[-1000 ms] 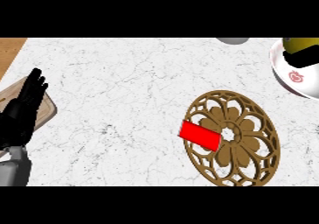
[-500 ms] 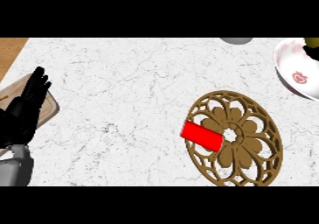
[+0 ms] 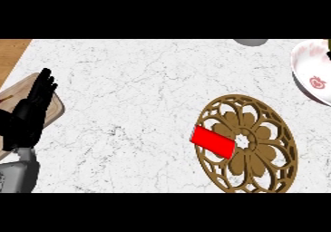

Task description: Pick the lemon from the placemat and place it in the bowl

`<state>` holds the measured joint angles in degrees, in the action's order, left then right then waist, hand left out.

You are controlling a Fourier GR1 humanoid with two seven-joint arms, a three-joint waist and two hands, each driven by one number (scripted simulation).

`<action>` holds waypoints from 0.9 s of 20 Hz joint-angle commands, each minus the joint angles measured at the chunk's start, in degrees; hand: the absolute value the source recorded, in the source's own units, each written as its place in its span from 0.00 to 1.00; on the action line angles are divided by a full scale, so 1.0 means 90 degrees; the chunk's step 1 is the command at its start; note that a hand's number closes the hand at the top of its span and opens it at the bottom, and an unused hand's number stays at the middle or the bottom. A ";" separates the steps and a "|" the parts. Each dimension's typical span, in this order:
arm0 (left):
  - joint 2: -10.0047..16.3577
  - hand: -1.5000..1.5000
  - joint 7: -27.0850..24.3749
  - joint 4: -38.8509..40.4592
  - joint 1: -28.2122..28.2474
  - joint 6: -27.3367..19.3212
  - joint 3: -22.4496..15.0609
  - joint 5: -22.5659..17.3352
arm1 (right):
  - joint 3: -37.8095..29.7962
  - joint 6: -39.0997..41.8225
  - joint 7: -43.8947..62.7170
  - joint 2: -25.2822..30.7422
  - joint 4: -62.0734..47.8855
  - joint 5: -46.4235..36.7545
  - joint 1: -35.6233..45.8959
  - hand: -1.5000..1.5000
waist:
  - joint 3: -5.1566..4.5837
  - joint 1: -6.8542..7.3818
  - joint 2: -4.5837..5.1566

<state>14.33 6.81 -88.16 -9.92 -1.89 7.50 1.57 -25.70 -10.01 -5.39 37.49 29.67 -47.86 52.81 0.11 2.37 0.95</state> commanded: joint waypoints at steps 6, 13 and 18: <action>-0.0088 0.50 -0.0138 -0.0020 0.0005 0.0011 -0.0105 0.0062 | -0.0010 0.0679 0.0352 0.0653 -0.1758 -0.0319 -0.0038 0.00 | 0.0017 0.0174 0.0082; -0.0147 0.50 0.0175 -0.0117 -0.0113 -0.0067 -0.0113 0.0048 | -0.0852 0.1172 -0.1225 0.0751 -0.1944 0.0653 -0.0229 0.00 | 0.0029 0.0010 0.0010; -0.0086 0.50 -0.0060 0.0100 -0.0099 -0.0058 0.0040 0.0009 | -0.2312 0.1311 -0.1552 0.0971 -0.1901 0.2103 0.0076 0.00 | 0.0041 -0.0100 0.0021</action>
<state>13.36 6.67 -87.87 -10.67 -2.16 7.09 1.83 -38.90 0.18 -15.36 44.86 12.72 -36.69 53.15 0.47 2.61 1.38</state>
